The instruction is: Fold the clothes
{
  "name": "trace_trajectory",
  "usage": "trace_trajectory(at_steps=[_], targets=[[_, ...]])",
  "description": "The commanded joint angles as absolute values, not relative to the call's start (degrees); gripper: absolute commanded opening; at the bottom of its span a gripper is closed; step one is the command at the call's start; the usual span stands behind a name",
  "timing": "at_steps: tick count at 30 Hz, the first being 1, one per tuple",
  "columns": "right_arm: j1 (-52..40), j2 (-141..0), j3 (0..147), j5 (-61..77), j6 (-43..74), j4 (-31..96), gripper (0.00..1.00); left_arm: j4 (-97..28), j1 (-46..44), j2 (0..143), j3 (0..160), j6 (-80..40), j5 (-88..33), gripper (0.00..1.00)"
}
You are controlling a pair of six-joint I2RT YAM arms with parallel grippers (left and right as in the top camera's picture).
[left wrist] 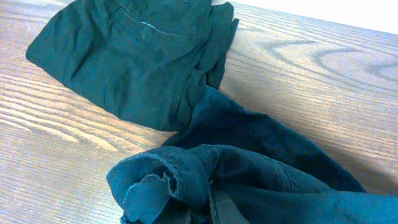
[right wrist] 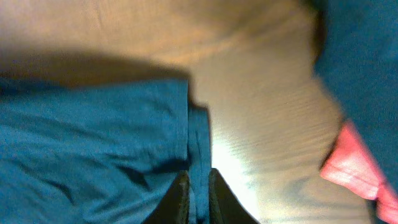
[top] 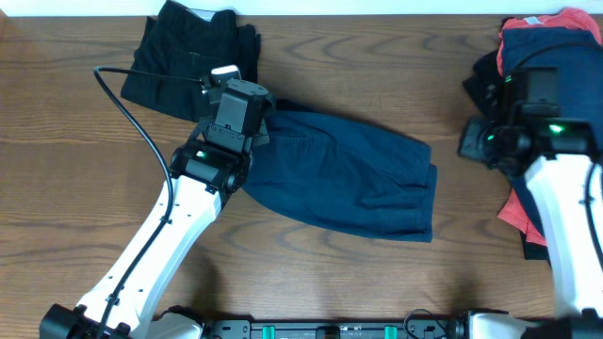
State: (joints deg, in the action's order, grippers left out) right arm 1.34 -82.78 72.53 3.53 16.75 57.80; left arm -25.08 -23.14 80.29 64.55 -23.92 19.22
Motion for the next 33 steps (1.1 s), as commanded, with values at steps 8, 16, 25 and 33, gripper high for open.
trace_trajectory(at_steps=[8, 16, 25, 33], targets=[[-4.51, -90.08, 64.31, 13.58, 15.77, 51.37, 0.14, -24.71, -22.83, 80.34, 64.84, -23.18, 19.92, 0.06], [-10.22, -97.76, 60.14, 13.54, 16.29, 45.36, 0.12, -26.30, -22.83, 81.97, 64.82, -23.20, 19.90, 0.06], [-10.57, -101.91, 59.92, 13.32, 16.93, 42.37, 0.09, -23.86, -22.83, 88.16, 64.73, -24.93, 18.61, 0.06], [-10.57, -101.91, 59.79, 12.21, 16.93, 42.59, 0.10, -11.88, -22.76, 98.43, 64.73, -24.88, 18.48, 0.06]])
